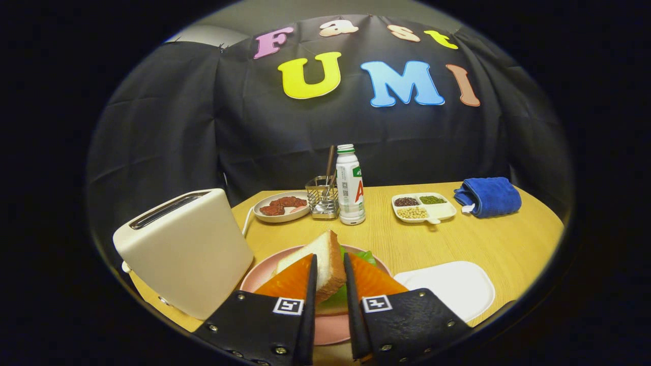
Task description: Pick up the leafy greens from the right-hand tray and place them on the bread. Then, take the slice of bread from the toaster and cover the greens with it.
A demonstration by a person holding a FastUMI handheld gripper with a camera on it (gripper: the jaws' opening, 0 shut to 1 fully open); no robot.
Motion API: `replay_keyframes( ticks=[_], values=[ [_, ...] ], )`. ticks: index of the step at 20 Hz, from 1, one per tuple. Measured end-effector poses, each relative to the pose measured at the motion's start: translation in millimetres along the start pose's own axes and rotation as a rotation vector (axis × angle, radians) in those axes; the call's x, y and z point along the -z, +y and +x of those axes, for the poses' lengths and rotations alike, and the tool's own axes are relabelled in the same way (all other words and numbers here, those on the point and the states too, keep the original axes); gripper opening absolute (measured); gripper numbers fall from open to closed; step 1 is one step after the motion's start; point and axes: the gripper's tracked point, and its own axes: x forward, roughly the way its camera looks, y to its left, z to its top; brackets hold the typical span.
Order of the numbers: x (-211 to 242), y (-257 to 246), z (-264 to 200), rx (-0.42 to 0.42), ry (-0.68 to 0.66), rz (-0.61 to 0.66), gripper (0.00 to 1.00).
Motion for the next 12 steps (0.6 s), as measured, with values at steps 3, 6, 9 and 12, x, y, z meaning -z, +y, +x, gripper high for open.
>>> replay_keyframes(
  ticks=[3,6,9,12],
  values=[
    [2,-12,0,0.014,0.014,-0.002,0.29],
    [-10,-37,-3,0.084,-0.02,-0.03,0.33],
    [-26,-51,-9,0.085,-0.066,-0.009,0.45],
    [-44,-79,-23,0.096,-0.106,-0.008,0.45]
  ],
)
